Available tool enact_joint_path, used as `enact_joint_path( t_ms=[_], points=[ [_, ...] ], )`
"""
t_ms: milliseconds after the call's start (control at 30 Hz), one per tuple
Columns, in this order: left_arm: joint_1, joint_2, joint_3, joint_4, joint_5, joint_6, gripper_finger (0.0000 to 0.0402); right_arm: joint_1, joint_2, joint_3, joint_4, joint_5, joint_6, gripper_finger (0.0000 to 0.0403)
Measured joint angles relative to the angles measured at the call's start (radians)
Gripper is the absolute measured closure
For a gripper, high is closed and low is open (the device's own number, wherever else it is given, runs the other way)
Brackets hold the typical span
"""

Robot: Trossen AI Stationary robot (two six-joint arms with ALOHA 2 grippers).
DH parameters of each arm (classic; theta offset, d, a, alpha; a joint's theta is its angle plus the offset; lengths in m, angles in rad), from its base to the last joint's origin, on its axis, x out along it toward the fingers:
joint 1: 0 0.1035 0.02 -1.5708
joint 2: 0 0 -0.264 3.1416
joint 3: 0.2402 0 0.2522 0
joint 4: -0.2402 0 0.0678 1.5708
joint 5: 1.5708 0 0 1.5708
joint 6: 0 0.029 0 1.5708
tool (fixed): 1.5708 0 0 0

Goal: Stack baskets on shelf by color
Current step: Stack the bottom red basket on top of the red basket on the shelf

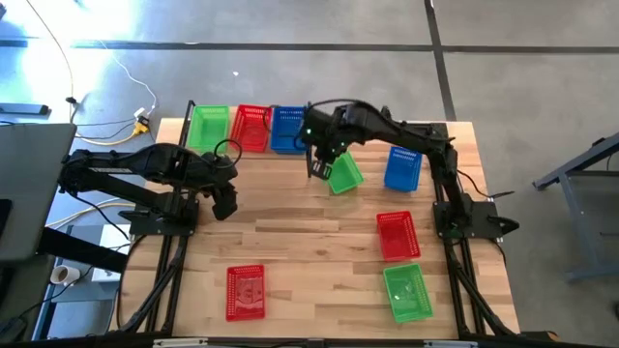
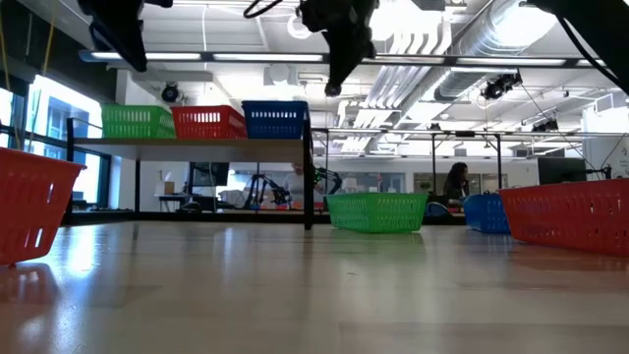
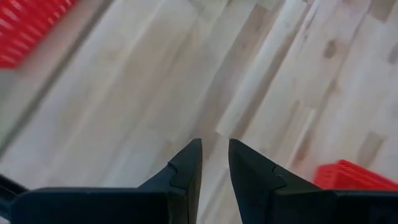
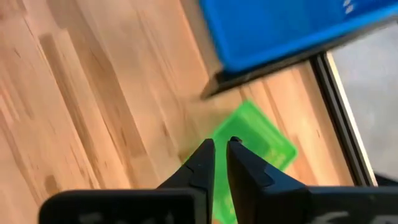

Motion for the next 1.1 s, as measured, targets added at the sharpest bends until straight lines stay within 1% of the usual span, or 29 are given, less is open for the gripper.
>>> enact_joint_path(
  t_ms=[200, 367, 467, 600, 767, 867, 933, 1100],
  points=[
    [-0.001, 0.0, 0.0, 0.0, 0.055, -0.077, 0.033, 0.071, -0.002, -0.001, -0.111, 0.104, 0.1, 0.0389],
    [0.0, 0.0, 0.0, -0.001, 0.066, -0.085, 0.033, 0.129, -0.028, -0.035, -0.107, 0.143, 0.167, 0.0389],
    [0.0, 0.0, 0.0, -0.001, 0.066, -0.086, 0.033, 0.16, -0.075, -0.137, -0.108, 0.176, 0.234, 0.0389],
    [0.0, 0.0, 0.0, -0.001, 0.066, -0.086, 0.033, 0.197, -0.19, -0.338, -0.09, 0.195, 0.35, 0.039],
    [0.0, 0.0, 0.0, -0.001, 0.066, -0.091, 0.033, 0.223, -0.353, -0.565, 0.061, 0.17, 0.461, 0.039],
    [0.0, 0.009, 0.0, -0.001, 0.067, -0.152, 0.033, 0.231, -0.442, -0.669, 0.145, 0.16, 0.508, 0.039],
    [0.0, 0.012, 0.0, -0.001, 0.088, -0.206, 0.0329, 0.236, -0.497, -0.728, 0.187, 0.159, 0.528, 0.039],
    [-0.008, 0.03, -0.014, -0.002, 0.157, -0.364, 0.0311, 0.235, -0.61, -0.847, 0.217, 0.153, 0.56, 0.039]
  ],
)
